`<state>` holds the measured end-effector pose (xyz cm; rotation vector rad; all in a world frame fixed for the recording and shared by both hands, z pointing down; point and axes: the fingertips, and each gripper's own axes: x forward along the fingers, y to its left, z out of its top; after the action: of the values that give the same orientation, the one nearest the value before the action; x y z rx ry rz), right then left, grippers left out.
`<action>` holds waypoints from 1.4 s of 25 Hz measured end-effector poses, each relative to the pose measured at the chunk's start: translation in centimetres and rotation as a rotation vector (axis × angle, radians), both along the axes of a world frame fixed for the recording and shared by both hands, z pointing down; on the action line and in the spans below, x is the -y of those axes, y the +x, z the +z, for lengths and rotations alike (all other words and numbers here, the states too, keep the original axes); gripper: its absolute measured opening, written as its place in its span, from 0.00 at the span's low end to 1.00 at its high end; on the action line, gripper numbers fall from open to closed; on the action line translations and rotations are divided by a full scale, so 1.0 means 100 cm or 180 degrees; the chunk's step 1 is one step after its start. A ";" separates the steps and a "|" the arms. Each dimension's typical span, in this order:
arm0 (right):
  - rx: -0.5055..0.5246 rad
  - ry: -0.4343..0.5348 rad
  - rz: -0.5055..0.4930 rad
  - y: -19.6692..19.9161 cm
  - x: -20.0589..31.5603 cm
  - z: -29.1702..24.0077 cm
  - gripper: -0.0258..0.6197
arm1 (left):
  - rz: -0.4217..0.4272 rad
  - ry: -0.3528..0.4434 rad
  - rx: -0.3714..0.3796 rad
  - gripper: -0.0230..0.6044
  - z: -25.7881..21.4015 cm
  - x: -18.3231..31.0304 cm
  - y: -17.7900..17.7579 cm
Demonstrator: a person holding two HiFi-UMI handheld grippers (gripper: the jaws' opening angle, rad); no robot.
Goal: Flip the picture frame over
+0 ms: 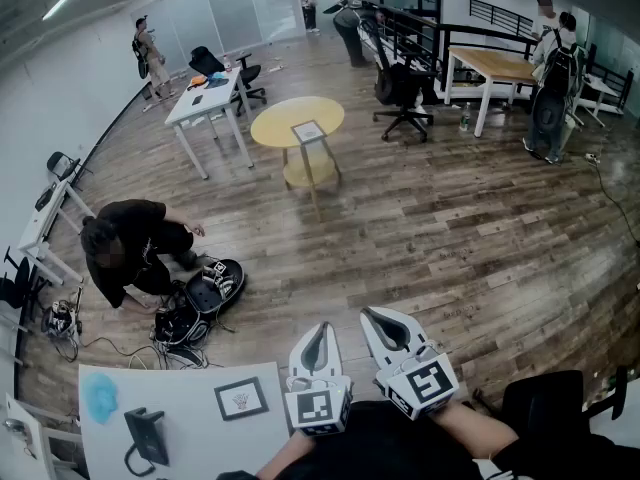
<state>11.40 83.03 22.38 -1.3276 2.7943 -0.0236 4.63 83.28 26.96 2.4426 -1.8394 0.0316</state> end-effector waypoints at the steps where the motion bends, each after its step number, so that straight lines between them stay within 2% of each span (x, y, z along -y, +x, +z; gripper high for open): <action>1: 0.0000 0.0005 -0.0015 -0.002 0.002 -0.001 0.07 | -0.0003 0.0006 0.0035 0.07 0.001 0.001 -0.002; 4: -0.0012 0.0023 -0.0035 -0.007 0.005 -0.002 0.07 | -0.0018 0.0022 0.0074 0.07 0.000 0.005 -0.007; 10: -0.0020 0.0009 -0.0021 -0.010 -0.004 0.001 0.07 | -0.0091 -0.0042 0.0003 0.07 -0.001 -0.004 -0.017; 13: 0.0030 0.0087 0.0089 -0.001 -0.008 0.000 0.07 | -0.0081 -0.0093 0.0086 0.07 0.004 -0.011 -0.023; 16: 0.0126 0.0195 0.0244 0.017 0.008 -0.014 0.07 | -0.0110 0.0064 0.0038 0.07 -0.008 0.006 -0.031; 18: 0.0159 0.0138 0.0361 0.031 0.017 -0.013 0.07 | -0.0155 0.0122 -0.0037 0.07 -0.011 0.015 -0.035; 24: 0.0178 -0.0076 0.0650 0.061 0.030 0.000 0.07 | -0.0189 -0.0017 -0.0002 0.07 -0.005 0.031 -0.045; 35: 0.0182 -0.0321 0.0592 0.085 0.093 0.018 0.07 | -0.0300 -0.0114 0.0094 0.07 -0.003 0.099 -0.029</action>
<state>19.89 73.76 24.18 -1.5774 2.6434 -0.1946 1.73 73.40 26.67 2.3413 -1.9464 0.0942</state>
